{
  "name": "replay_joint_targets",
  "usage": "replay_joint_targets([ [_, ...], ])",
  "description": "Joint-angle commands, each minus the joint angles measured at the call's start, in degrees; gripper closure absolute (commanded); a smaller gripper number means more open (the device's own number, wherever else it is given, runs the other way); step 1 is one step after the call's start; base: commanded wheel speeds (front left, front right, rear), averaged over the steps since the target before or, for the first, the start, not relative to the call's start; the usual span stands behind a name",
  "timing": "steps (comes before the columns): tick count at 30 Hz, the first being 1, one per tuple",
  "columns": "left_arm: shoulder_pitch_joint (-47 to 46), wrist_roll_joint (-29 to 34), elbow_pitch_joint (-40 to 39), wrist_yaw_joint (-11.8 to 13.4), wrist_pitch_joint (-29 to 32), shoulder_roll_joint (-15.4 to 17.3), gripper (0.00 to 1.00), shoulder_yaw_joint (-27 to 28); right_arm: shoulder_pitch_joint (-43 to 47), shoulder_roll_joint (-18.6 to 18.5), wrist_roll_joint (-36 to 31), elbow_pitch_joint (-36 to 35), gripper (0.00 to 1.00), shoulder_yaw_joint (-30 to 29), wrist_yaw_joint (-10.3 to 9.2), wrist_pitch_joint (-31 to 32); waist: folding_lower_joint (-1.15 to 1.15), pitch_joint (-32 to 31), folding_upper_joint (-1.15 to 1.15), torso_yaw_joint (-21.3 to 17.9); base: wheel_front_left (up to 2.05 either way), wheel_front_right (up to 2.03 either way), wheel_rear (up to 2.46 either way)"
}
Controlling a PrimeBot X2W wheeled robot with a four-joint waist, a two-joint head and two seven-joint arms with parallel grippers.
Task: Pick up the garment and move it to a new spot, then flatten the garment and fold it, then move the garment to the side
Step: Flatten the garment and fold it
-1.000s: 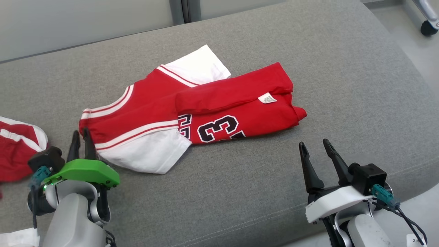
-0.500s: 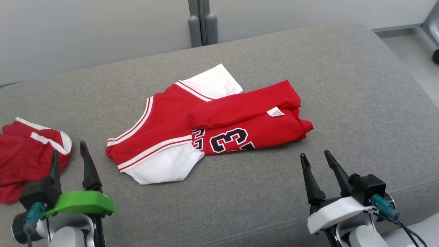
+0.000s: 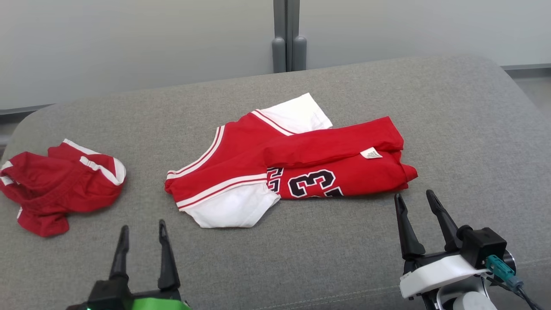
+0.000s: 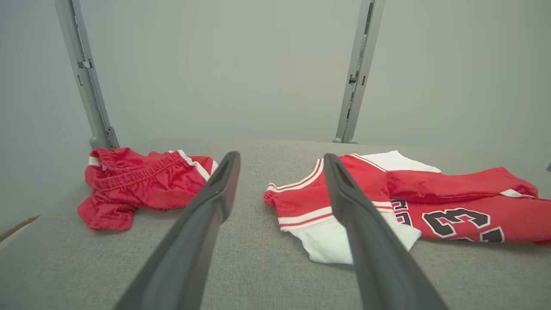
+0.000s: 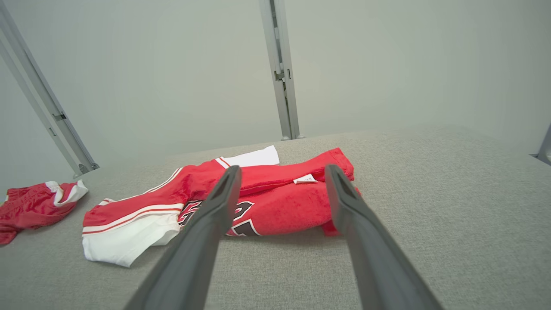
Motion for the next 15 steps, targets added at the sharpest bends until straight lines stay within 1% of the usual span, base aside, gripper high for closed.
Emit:
replay_joint_targets([
  [1,1.3,0.42,0.35,0.26,0.01,0.04,0.0,-0.66,0.83,-0.11,-0.4,-0.32,0.0,-0.12,-0.02,-0.22,0.0,-0.55,0.0,0.55,0.0,0.0,0.0],
  [7,3.51,-1.37,4.11,1.65,0.0,0.06,0.0,-4.73,1.57,-0.12,-0.37,-0.65,0.0,0.27,-0.02,-0.21,0.0,-1.14,0.0,0.57,0.0,0.0,0.0],
  [11,2.49,-1.29,5.74,2.14,0.0,0.06,0.0,-5.68,1.63,-0.12,-0.24,-0.47,0.0,0.47,-0.02,-0.21,0.0,-1.2,0.0,0.3,0.0,0.0,0.0],
  [12,2.34,-1.23,6.52,2.08,0.0,0.06,0.0,-5.85,1.56,-0.12,-0.25,-0.47,0.0,0.44,-0.02,-0.22,0.0,-1.13,0.0,0.18,0.0,0.0,0.0],
  [15,-0.48,-0.75,11.46,0.66,-0.01,0.05,0.0,-7.46,1.06,-0.11,-0.24,-0.62,0.0,0.29,-0.02,-0.22,0.0,-0.33,0.0,-0.19,0.0,0.0,0.0],
])
